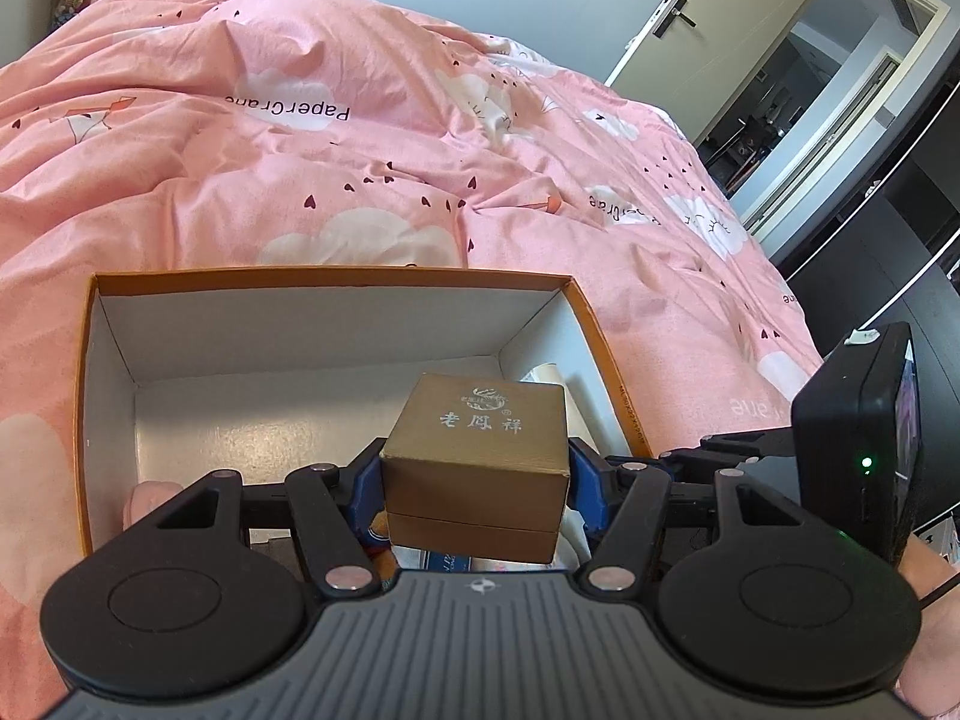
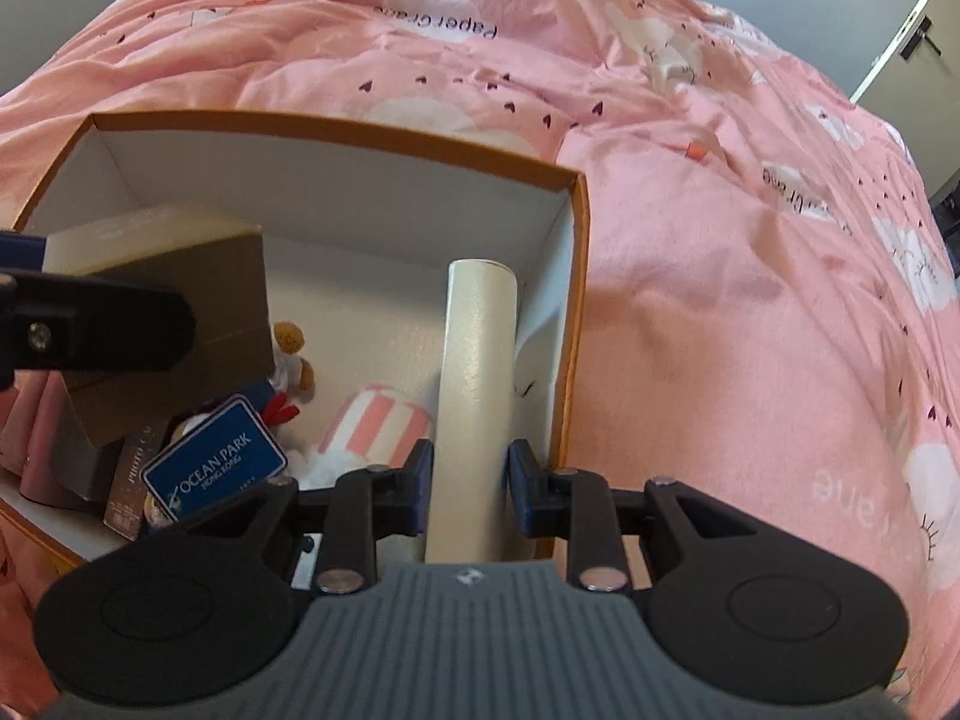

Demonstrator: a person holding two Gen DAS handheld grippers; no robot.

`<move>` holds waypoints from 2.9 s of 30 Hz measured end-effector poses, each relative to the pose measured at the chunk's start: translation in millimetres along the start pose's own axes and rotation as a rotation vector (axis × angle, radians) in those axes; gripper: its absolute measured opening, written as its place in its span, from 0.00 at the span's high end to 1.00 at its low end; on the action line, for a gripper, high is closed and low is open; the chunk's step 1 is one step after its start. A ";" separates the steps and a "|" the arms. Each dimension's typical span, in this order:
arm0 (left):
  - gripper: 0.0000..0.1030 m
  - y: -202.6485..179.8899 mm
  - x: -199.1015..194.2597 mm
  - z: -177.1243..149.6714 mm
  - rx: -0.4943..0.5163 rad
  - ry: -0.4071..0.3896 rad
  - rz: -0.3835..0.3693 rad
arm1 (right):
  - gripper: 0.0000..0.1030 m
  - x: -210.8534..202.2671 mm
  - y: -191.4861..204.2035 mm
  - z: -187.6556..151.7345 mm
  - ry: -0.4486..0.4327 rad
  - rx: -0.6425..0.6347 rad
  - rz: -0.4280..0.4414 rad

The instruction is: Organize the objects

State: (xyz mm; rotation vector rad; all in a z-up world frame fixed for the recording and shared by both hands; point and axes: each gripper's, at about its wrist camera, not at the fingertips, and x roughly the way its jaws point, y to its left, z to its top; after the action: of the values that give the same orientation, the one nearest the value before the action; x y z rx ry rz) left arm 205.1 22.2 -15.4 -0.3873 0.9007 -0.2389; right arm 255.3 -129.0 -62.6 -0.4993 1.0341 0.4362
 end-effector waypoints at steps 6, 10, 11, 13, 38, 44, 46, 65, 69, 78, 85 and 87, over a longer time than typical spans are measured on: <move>0.32 0.4 3.7 1.8 -0.002 0.010 0.005 | 0.72 10.8 2.1 6.2 0.051 0.016 -0.014; 0.32 2.1 8.6 2.9 -0.006 0.018 0.010 | 0.74 12.6 1.9 9.6 0.083 -0.007 -0.005; 0.32 2.5 10.2 3.5 -0.007 0.020 0.010 | 0.74 10.7 1.9 9.8 0.085 -0.019 -0.003; 0.32 3.0 12.7 4.5 -0.006 0.022 0.012 | 0.73 7.5 1.7 10.1 0.079 -0.046 -0.003; 0.32 3.3 105.2 40.0 0.051 0.208 0.170 | 0.85 7.7 -11.1 33.3 -0.098 -0.215 0.137; 0.31 5.9 118.0 38.7 0.048 0.238 0.195 | 0.85 15.3 -13.4 37.8 -0.108 -0.206 0.126; 0.31 5.9 122.4 39.1 0.043 0.244 0.196 | 0.85 16.6 -14.7 38.6 -0.110 -0.201 0.126; 0.27 27.1 130.7 50.2 -0.161 0.276 0.004 | 0.64 15.0 -2.6 35.8 -0.175 -0.262 0.192; 0.28 31.2 127.0 55.6 -0.202 0.256 -0.018 | 0.54 15.3 8.2 35.0 -0.188 -0.315 0.196; 0.29 26.0 94.2 53.6 -0.067 0.215 0.095 | 0.48 32.0 23.5 42.1 -0.154 -0.462 0.197; 0.30 40.7 69.9 48.4 -0.103 0.191 0.099 | 0.49 43.5 31.8 48.6 -0.151 -0.647 0.192; 0.30 43.5 64.6 47.2 -0.109 0.185 0.107 | 0.50 47.2 35.0 51.7 -0.127 -0.713 0.193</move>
State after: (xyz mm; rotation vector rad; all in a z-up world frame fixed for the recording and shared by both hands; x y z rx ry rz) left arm 283.4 49.0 -53.4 -0.4210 1.1164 -0.1286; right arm 292.7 -65.7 -89.3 -0.9930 0.7866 1.0087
